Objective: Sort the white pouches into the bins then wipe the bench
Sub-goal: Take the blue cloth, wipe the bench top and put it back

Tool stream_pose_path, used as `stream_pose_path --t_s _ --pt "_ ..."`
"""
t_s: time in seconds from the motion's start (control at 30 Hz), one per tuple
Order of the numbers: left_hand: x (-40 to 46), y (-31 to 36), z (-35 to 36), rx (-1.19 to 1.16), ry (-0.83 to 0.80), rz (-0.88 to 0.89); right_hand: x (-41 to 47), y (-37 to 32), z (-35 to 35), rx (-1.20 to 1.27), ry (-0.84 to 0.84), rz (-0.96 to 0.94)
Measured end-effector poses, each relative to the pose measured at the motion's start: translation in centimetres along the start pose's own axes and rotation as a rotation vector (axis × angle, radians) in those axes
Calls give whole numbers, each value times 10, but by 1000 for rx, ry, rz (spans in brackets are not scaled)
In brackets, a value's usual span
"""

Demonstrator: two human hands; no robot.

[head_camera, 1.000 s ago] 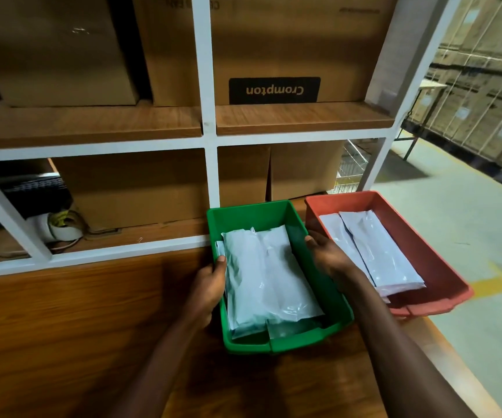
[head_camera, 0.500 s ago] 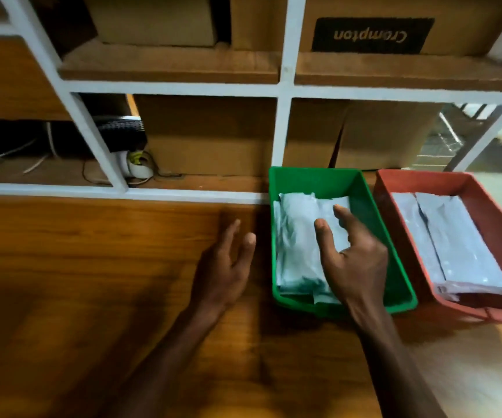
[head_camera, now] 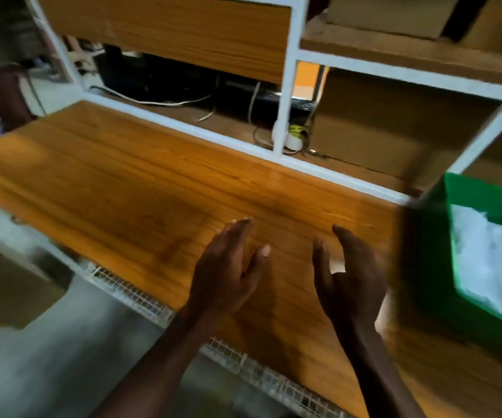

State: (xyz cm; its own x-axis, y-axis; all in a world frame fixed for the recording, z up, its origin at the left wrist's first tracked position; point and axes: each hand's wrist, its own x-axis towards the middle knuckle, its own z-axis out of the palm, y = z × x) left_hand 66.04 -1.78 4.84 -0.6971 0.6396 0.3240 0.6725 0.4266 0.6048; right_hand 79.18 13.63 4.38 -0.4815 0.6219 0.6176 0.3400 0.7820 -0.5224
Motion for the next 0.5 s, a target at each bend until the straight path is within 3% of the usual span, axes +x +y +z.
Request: stream_pose_path --t_s 0.17,0.5 --pt "-44 -93 -80 90 89 -81 -44 -83 79 74 -141 -12" --pt "-106 -280 -218 244 339 -466 -90 -280 259 291 -482 -275"
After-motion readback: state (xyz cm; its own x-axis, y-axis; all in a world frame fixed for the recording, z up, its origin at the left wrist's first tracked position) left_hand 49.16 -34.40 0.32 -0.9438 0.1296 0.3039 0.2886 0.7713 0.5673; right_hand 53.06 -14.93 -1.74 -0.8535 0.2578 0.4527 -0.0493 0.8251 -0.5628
